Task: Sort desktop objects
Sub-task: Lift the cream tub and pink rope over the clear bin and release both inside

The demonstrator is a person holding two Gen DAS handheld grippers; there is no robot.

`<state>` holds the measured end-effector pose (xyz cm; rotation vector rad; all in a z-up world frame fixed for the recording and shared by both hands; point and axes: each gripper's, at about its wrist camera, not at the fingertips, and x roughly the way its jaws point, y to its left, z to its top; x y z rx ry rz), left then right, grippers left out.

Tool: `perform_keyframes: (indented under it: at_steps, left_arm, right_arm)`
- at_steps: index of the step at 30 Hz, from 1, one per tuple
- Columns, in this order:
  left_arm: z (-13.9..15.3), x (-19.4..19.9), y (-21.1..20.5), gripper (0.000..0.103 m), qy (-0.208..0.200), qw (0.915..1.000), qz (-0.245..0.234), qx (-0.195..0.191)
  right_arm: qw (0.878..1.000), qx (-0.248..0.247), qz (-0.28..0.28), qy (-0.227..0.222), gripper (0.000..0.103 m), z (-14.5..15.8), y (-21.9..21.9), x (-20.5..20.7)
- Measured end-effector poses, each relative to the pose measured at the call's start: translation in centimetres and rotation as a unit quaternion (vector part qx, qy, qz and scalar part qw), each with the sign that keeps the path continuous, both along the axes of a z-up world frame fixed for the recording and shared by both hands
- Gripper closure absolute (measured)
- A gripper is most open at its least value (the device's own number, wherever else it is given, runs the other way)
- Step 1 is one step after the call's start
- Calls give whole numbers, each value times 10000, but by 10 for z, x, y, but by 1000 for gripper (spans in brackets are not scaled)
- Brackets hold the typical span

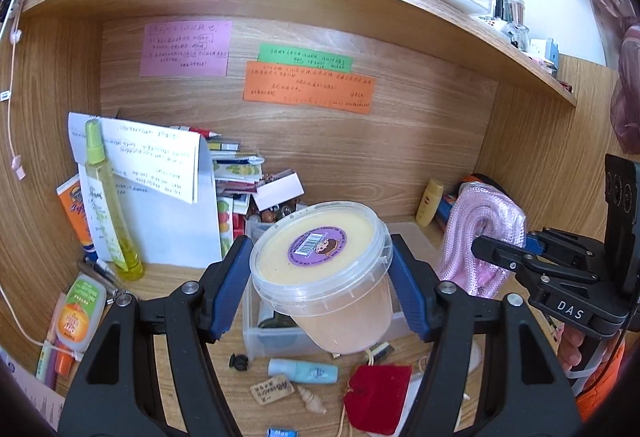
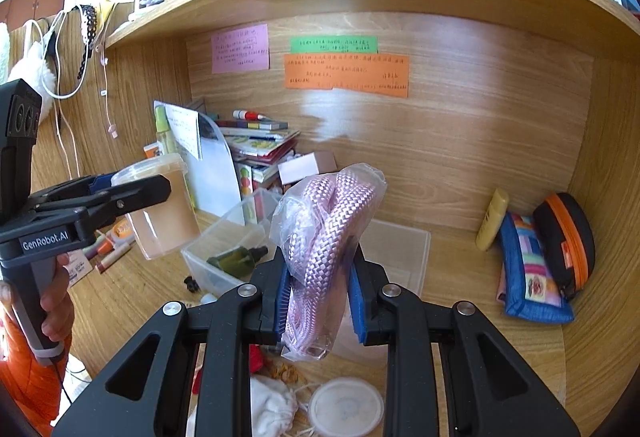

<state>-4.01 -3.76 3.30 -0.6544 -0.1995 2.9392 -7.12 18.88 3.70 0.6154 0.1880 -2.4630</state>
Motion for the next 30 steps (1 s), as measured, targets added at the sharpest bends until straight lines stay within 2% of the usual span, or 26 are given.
perform_keyframes:
  at_steps: [8, 16, 20, 30]
  left_arm:
    - [0, -25, 0, 36, -59, 10000, 3, -61]
    - [-7, -58, -1, 36, -256, 9996, 37, -111]
    - [-13, -72, 2, 36, -373, 9992, 60, -140]
    - [-50, -117, 6, 36, -1027, 9947, -39, -76]
  right_arm:
    - [10000, -32, 34, 41, 81, 8, -13, -21]
    - [9997, -193, 127, -123, 81, 9, -24, -47]
    - [9993, -179, 198, -245, 81, 0, -33, -56]
    - [9963, -94, 64, -854, 81, -41, -34, -92]
